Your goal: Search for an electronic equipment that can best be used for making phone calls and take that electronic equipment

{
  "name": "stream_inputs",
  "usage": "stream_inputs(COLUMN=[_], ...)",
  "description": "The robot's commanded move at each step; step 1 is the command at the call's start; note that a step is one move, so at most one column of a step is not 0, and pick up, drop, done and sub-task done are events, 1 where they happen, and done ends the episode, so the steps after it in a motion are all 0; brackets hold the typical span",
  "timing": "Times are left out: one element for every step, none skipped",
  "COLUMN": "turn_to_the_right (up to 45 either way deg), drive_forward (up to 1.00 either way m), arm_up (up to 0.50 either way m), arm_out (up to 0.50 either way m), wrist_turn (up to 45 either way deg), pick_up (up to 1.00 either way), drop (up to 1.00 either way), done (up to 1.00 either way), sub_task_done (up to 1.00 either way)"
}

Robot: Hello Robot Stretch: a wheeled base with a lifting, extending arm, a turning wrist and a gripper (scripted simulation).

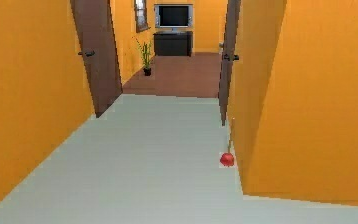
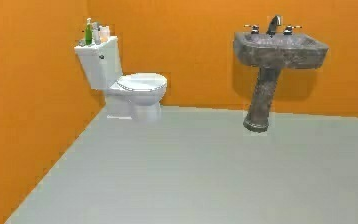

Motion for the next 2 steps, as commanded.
stream_inputs(turn_to_the_right=[0.0,0.0], drive_forward=[1.0,0.4], arm_up=[0.0,0.0], arm_out=[0.0,0.0], wrist_turn=[0.0,0.0], pick_up=[0.0,0.0], drop=[0.0,0.0], done=[0.0,0.0], sub_task_done=[0.0,0.0])
